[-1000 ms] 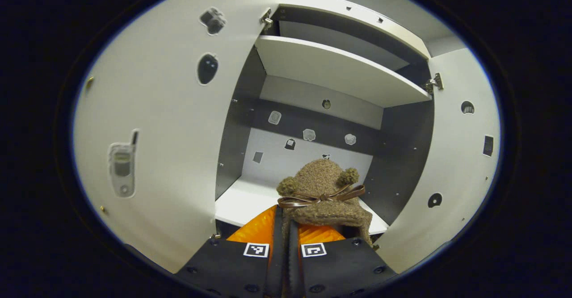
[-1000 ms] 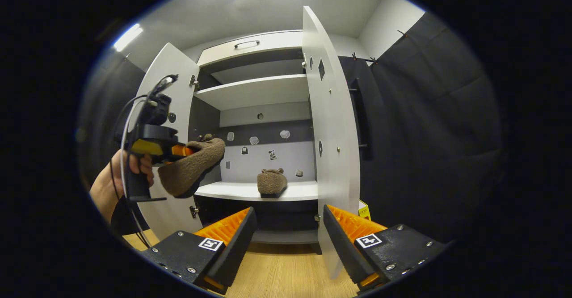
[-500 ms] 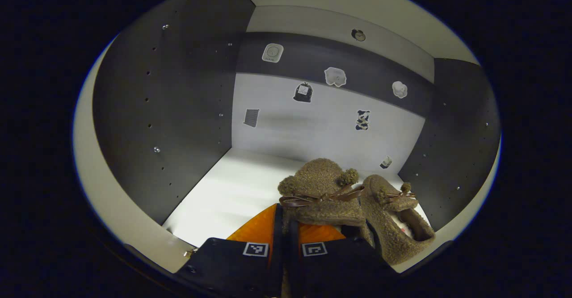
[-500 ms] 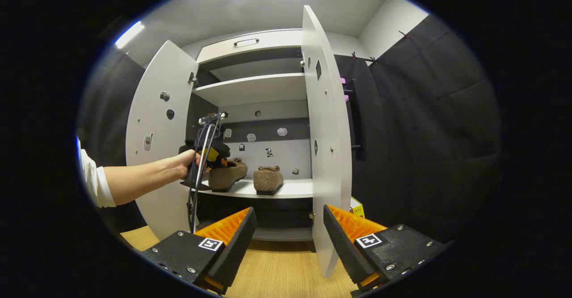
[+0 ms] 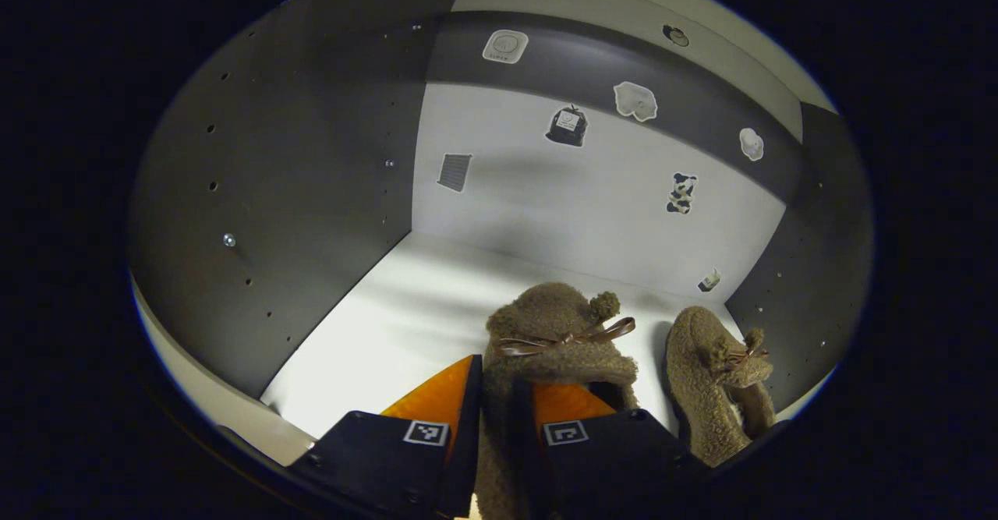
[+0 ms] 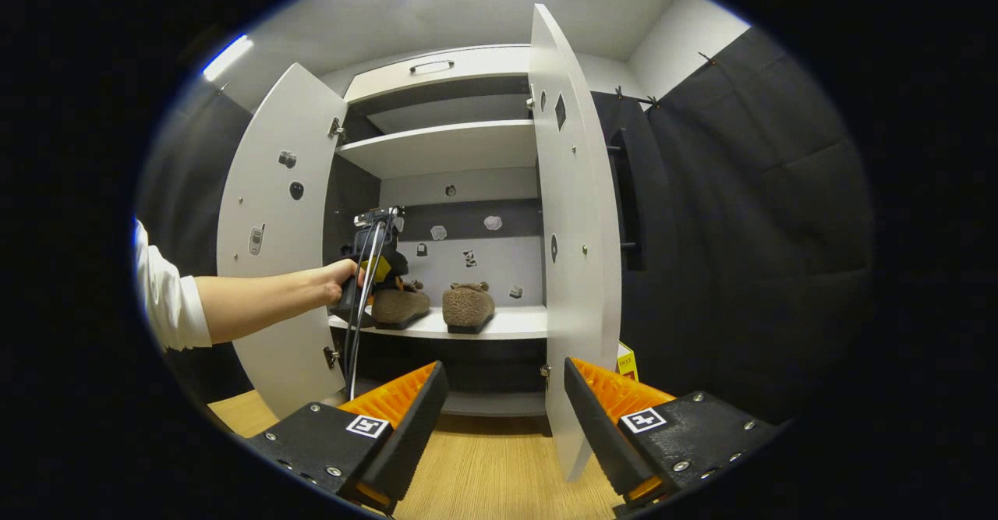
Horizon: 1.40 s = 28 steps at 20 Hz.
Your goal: Grab one shoe with the right hand and put it into the shoe cabinet, grab the other shoe with the left hand and put it into the shoe cabinet; then close the right door with the right hand and the left door with the left hand.
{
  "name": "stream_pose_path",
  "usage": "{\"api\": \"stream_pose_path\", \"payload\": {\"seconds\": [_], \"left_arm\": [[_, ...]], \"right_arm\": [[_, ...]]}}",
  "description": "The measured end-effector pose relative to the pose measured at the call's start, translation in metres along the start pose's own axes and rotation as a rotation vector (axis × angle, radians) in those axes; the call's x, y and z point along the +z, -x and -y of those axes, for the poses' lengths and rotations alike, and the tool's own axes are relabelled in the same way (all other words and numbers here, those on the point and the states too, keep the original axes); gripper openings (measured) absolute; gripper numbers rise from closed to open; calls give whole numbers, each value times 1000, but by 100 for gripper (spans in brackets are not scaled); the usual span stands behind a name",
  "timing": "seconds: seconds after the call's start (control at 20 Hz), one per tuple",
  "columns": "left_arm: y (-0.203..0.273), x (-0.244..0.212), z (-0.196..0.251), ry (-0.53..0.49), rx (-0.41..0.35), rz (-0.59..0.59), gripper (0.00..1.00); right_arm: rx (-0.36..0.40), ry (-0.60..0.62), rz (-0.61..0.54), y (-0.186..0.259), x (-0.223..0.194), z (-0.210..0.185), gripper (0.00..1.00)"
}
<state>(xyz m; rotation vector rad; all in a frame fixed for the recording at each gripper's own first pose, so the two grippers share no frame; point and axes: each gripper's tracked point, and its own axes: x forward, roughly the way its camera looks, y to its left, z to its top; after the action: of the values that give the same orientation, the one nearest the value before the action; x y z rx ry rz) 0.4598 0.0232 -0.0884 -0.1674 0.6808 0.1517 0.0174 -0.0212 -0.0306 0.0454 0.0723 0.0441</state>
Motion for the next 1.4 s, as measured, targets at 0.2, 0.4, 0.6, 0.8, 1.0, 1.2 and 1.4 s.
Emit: {"api": "stream_pose_path", "payload": {"seconds": [0.2, 0.4, 0.6, 0.8, 1.0, 1.2, 1.4], "left_arm": [[0, -1, -2, -2, -4, -10, 45], [5, 1, -4, -35, -4, -10, 60], [18, 8, 2, -49, -30, 8, 77], [46, 18, 9, -81, -56, 61, 96], [100, 42, 20, -86, -129, 187, 97], [177, 54, 24, -154, -181, 347, 99], [239, 46, 11, -164, -206, 445, 94]], "right_arm": [[-21, -8, 16, -1, 4, 9, 92], [-29, -19, 18, -2, 4, 14, 93], [-21, -31, 25, -2, 5, 12, 92], [-9, -30, 26, -1, 5, 10, 93], [13, -37, 25, -1, 5, 4, 92], [41, -45, 31, -1, 7, -4, 93], [77, -55, 34, -4, 11, -14, 93]]}}
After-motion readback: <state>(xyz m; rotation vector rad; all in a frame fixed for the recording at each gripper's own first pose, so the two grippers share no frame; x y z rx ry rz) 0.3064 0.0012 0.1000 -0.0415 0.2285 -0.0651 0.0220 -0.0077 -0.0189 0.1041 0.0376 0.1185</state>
